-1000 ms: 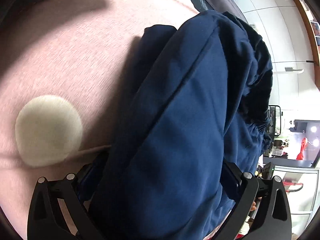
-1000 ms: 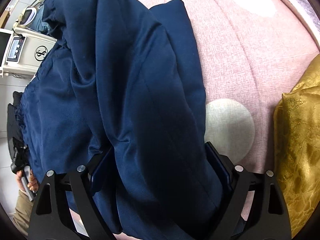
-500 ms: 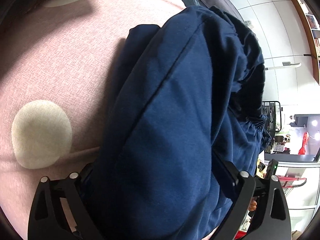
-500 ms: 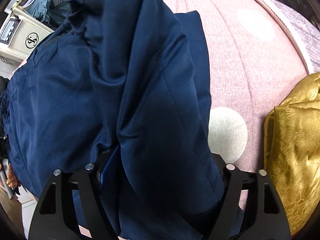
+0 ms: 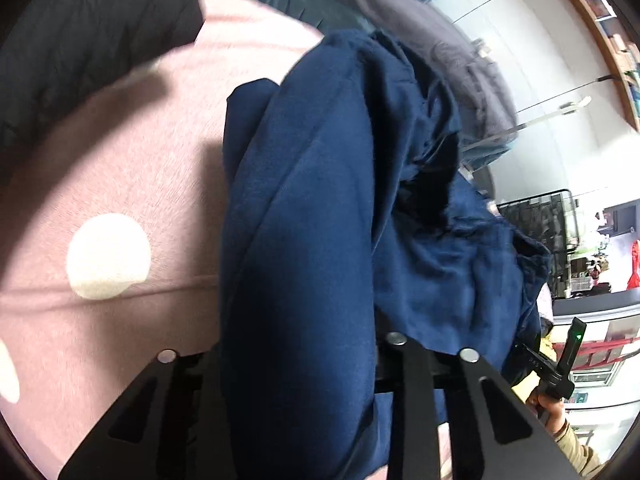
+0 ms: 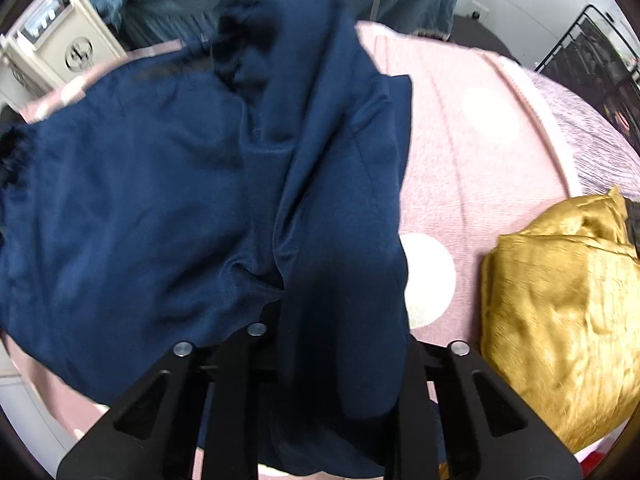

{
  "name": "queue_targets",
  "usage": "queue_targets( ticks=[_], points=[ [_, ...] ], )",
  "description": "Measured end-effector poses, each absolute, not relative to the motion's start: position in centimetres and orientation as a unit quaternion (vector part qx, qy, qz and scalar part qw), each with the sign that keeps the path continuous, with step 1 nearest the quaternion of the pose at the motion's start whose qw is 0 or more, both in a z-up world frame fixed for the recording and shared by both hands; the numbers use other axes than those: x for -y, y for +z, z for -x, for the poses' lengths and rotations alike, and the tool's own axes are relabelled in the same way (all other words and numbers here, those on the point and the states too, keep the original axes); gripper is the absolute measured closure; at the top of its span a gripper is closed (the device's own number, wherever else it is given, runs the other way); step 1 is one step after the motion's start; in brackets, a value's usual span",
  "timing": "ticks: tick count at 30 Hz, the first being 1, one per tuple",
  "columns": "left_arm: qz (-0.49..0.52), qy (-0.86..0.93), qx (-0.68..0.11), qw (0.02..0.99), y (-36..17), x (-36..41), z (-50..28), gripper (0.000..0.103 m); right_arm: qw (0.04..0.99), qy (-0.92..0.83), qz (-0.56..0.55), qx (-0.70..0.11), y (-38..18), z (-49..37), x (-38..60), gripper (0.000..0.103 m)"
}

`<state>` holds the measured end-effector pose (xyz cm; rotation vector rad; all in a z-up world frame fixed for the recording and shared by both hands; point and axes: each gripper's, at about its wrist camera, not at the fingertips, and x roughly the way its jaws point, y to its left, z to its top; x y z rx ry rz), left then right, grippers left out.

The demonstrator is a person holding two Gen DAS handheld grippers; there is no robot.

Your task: Fold large clothes

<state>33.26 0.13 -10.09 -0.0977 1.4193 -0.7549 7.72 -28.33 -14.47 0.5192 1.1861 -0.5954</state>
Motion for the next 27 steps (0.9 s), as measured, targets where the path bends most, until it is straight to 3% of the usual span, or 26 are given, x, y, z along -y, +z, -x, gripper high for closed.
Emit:
queue_targets(
  ticks=[8, 16, 22, 27],
  points=[
    [-0.014, -0.457, -0.547, 0.701, 1.8, 7.2, -24.7, 0.081, 0.83, -0.266, -0.22, -0.439, -1.3, -2.2, 28.4, 0.089],
    [-0.009, -0.592, -0.475, 0.652, 10.3, 19.1, -13.6, 0.081, 0.828, -0.366, -0.249, -0.343, 8.1, 15.4, 37.3, 0.089],
    [-0.04, -0.647, -0.511, 0.565, 8.2, 31.4, -2.6, 0.08, 0.766, -0.483, -0.29, -0.31, 11.5, 32.5, 43.4, 0.088],
    [-0.098, -0.639, -0.568, 0.509, 1.4, 40.3, 5.2, 0.079, 0.694, -0.553, -0.322, -0.33, 8.4, 42.1, 48.0, 0.087]
  ],
)
